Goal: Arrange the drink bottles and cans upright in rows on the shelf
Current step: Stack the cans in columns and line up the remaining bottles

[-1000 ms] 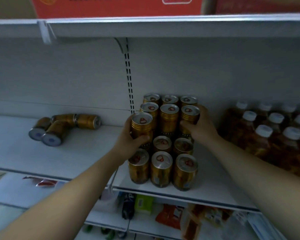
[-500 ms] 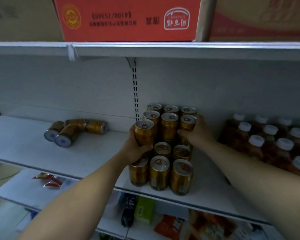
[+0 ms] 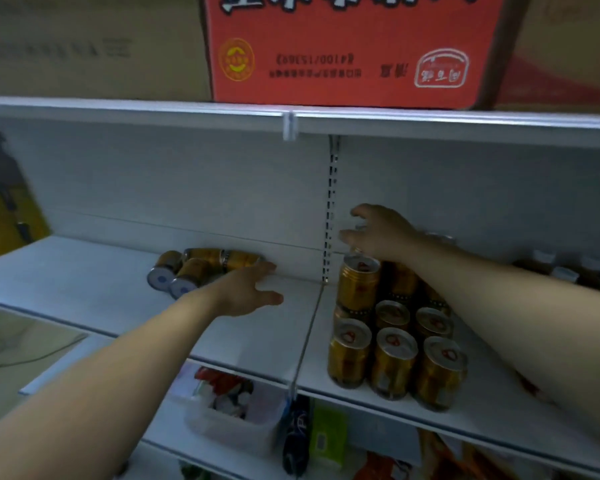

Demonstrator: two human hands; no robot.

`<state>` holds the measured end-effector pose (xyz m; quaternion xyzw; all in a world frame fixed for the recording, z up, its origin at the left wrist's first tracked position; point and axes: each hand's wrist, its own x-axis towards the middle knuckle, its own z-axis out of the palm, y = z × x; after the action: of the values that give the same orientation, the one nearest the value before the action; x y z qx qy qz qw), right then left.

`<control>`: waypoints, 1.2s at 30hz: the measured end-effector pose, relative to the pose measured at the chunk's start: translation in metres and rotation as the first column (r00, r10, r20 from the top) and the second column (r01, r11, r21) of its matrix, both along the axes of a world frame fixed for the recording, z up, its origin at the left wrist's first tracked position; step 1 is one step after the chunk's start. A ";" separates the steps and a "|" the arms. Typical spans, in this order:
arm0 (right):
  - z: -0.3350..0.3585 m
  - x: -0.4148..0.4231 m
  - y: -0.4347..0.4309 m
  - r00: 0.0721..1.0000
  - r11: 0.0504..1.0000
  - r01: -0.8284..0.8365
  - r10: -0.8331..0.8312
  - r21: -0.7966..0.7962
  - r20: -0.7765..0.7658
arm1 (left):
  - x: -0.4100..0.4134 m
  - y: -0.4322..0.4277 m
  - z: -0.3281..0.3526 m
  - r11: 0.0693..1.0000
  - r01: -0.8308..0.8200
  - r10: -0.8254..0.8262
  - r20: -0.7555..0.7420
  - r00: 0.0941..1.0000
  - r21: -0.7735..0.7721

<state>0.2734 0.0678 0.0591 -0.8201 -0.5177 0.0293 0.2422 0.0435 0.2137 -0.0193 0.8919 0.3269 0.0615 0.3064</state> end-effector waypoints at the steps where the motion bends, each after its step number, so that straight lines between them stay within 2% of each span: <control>1: 0.000 -0.013 0.016 1.000 1.000 -0.016 0.016 -0.017 -0.007 | -0.016 0.011 0.001 0.999 -0.022 0.022 -0.012 1.000 0.040; 3: -0.004 -0.042 0.050 0.999 0.997 -0.052 0.052 -0.055 -0.009 | -0.049 0.035 0.002 0.993 -0.059 0.063 -0.042 0.997 0.100; 10: -0.041 -0.145 0.156 0.992 0.977 -0.125 0.122 -0.174 -0.028 | -0.150 0.105 -0.011 0.976 -0.165 0.183 -0.124 0.975 0.142; 16: -0.070 -0.191 0.216 0.991 0.951 -0.131 0.135 -0.281 -0.006 | -0.188 0.152 -0.027 0.978 -0.198 0.207 -0.155 0.966 0.072; 21: -0.092 -0.201 0.255 0.996 0.935 -0.080 0.084 -0.345 -0.004 | -0.186 0.186 -0.045 0.968 -0.249 0.248 -0.123 0.961 0.003; 26: -0.119 -0.197 0.293 0.988 0.907 0.035 -0.094 -0.420 -0.121 | -0.162 0.224 -0.058 0.944 -0.318 0.310 -0.086 0.947 -0.094; 32: -0.140 -0.187 0.318 0.966 0.884 0.003 -0.123 -0.467 -0.225 | -0.106 0.267 -0.058 0.872 -0.422 0.432 -0.016 0.902 -0.248; 34: -0.146 -0.186 0.321 0.951 0.894 -0.005 -0.135 -0.448 -0.280 | -0.092 0.274 -0.059 0.876 -0.414 0.418 -0.041 0.908 -0.247; 36: -0.151 -0.188 0.322 0.936 0.912 -0.002 -0.143 -0.411 -0.322 | -0.084 0.279 -0.062 0.908 -0.384 0.376 -0.079 0.923 -0.167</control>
<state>0.0858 0.3894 -0.0922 -0.8527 -0.4192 0.2703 0.1550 -0.0406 0.4924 -0.0815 0.7813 0.5051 0.0701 0.3599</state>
